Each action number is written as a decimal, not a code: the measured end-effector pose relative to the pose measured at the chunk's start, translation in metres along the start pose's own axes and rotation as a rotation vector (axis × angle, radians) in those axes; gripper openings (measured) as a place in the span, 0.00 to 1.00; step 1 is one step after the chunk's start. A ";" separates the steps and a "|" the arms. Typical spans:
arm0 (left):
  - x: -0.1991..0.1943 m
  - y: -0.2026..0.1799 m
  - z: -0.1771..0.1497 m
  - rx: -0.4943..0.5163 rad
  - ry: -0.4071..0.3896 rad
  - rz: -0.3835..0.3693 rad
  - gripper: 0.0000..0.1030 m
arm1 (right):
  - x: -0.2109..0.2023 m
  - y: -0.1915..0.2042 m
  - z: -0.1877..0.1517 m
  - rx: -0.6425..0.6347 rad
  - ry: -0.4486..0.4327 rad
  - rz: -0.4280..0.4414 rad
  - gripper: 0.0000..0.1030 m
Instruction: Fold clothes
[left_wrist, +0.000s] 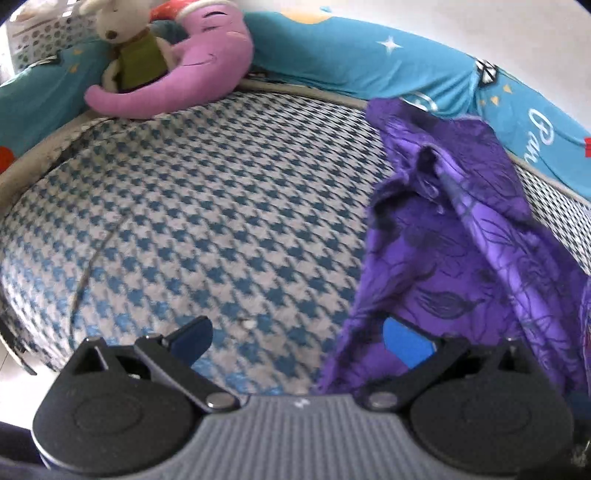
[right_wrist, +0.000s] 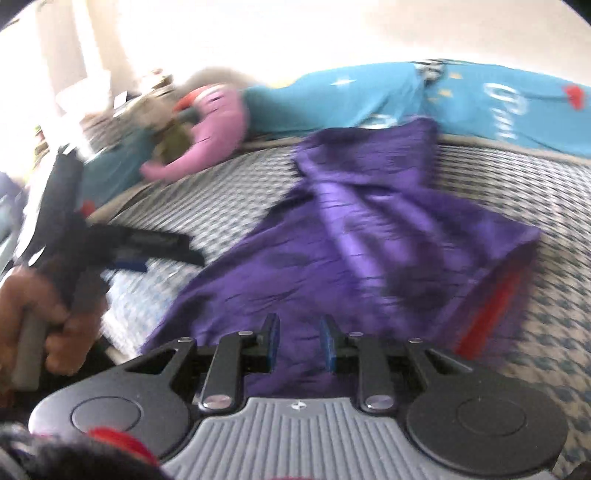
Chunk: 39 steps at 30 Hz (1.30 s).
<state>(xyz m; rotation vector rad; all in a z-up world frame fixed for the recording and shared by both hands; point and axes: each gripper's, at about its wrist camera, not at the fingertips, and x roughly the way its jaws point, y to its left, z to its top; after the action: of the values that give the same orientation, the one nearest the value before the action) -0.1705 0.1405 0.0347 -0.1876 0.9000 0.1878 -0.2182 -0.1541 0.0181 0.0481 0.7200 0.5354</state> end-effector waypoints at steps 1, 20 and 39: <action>0.003 -0.005 0.000 0.007 0.007 -0.007 1.00 | -0.002 -0.007 0.001 0.025 -0.002 -0.027 0.24; 0.015 -0.045 0.002 0.046 0.040 -0.077 1.00 | -0.003 -0.050 0.019 0.187 -0.115 -0.125 0.24; 0.023 -0.046 -0.001 0.075 0.060 -0.044 1.00 | -0.003 -0.063 0.000 0.171 0.039 -0.304 0.24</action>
<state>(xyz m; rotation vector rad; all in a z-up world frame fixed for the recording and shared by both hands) -0.1459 0.0979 0.0198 -0.1439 0.9604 0.1081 -0.1914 -0.2097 0.0061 0.0864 0.7936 0.1833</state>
